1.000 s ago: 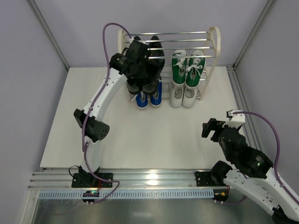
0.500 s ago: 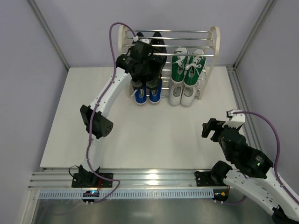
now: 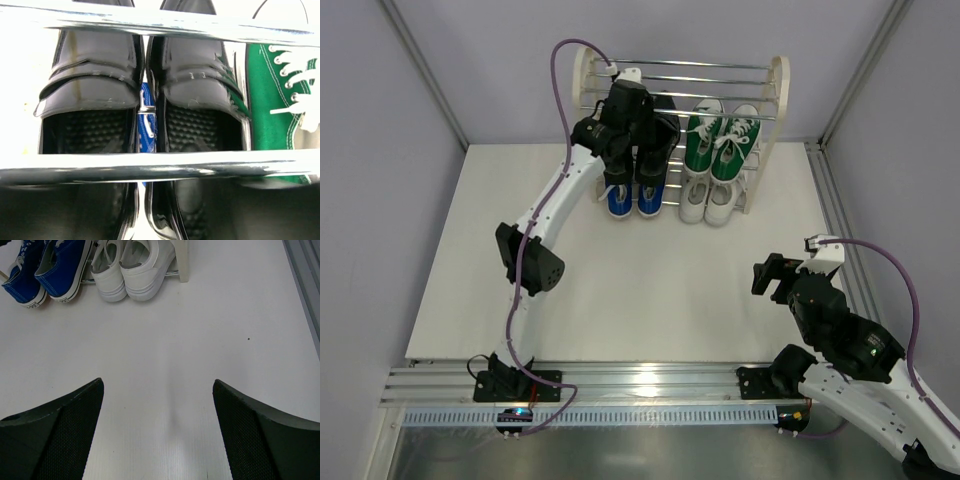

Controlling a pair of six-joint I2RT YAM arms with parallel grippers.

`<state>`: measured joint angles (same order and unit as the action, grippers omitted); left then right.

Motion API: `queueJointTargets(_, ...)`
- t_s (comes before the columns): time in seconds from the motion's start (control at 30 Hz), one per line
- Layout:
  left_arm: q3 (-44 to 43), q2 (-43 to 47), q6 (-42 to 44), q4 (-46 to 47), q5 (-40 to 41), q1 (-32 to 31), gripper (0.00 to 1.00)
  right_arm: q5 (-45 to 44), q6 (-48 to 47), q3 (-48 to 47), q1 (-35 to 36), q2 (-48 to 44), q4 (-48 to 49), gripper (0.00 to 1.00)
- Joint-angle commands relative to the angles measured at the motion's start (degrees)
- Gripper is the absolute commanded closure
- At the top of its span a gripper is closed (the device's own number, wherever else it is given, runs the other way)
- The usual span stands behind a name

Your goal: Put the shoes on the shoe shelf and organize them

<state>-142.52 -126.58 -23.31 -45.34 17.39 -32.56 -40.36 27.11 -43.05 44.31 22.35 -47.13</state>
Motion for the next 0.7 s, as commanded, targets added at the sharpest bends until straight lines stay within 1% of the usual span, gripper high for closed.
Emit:
queueJointTargets(0.0, 0.0, 2.5, 1.2, 6.1, 1.8, 0.7, 0.32, -0.9, -0.4, 0.2, 0.2, -0.8, 1.6, 0.10)
queueJointTargets(0.07, 0.1, 3.0, 1.4, 6.1, 2.0, 0.6, 0.26, -0.9, -0.3, 0.1, 0.2, -0.8, 1.5, 0.10)
queueJointTargets(0.1, 0.0, 3.2, 1.7, 6.1, 2.2, 0.6, 0.21, -0.9, -0.3, 0.1, 0.2, -0.8, 1.5, 0.10)
queueJointTargets(0.2, 0.2, 4.5, 2.2, 5.9, 3.1, 0.5, 0.13, -1.0, -0.3, 0.1, 0.3, -0.8, 1.6, 0.10)
queueJointTargets(0.33, 1.4, 7.4, 3.0, 6.1, 4.6, -0.1, 0.08, -1.1, -0.2, 0.1, 0.2, -0.8, 1.4, 0.10)
queueJointTargets(0.43, 5.2, 11.9, 4.7, 8.9, 6.4, -1.4, 0.05, -1.3, 0.0, 0.1, 0.2, -0.7, 1.4, 0.09)
queueJointTargets(0.5, 8.2, 14.2, 5.3, 10.8, 7.0, -2.0, 0.04, -1.6, 0.2, 0.0, 0.2, -0.6, 1.3, 0.07)
queueJointTargets(0.63, 13.0, 21.7, 5.3, 13.3, 7.7, -2.4, 0.01, -2.1, 0.7, -1.4, 0.2, 0.7, 1.2, 0.06)
queueJointTargets(0.67, 14.8, 23.2, 5.3, 14.3, 9.4, -2.4, 0.00, -2.4, 0.8, -1.8, 0.2, 1.3, 1.2, 0.05)
